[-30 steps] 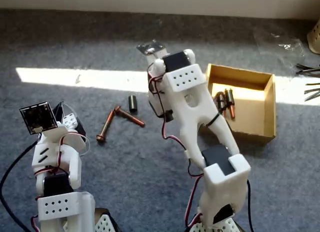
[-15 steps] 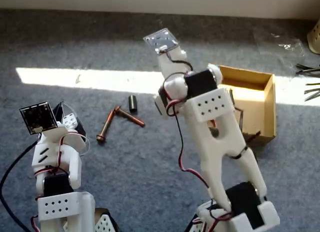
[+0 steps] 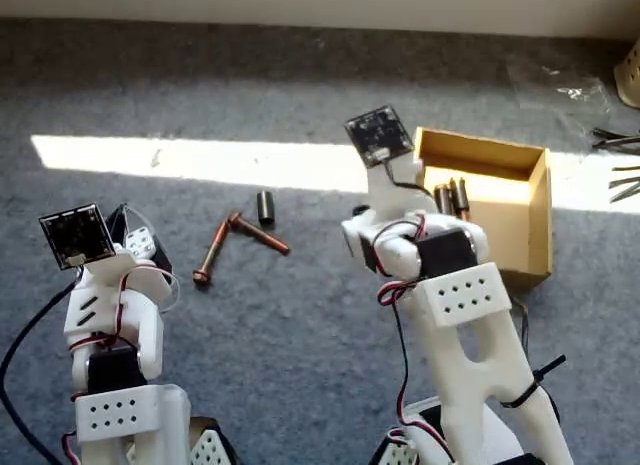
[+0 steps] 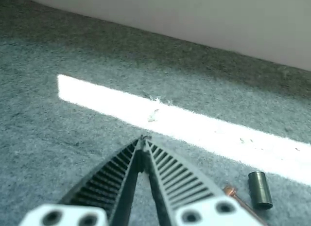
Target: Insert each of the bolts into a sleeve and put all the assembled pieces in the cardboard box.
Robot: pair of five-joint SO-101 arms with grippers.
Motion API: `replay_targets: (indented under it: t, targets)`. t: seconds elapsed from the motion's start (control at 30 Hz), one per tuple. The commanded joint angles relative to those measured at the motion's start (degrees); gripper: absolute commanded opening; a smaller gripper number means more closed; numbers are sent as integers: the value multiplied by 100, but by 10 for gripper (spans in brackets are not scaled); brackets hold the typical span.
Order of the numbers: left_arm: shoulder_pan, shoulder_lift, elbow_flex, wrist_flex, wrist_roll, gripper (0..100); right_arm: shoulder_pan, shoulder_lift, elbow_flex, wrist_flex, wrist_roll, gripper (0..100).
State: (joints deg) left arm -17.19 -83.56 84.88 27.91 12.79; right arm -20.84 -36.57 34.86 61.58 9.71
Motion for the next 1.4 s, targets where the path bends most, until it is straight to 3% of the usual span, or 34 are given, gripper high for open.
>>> replay_targets:
  t: [0.0,0.13,0.37,0.53,0.73,1.03,1.37]
  targets:
    - [101,-13,-84,-70,26,7,198,-259,268,-567,62,4]
    - [189,-13,-101,-70,-360,7,189,-259,673,-998,53,4]
    - [971,-13,-92,97,-1125,7,180,-259,848,-1191,35,4]
    - [1288,31,-330,527,-1398,7,198,-259,1042,-1473,-677,4]
    - [1332,48,-453,607,-1538,7,198,-268,1385,-1868,-765,4]
    - [1349,365,-1446,1574,-1257,7,180,-268,1763,-2167,-774,4]
    - [1982,3495,-3301,1653,-448,7,215,-268,1877,-2167,-774,4]
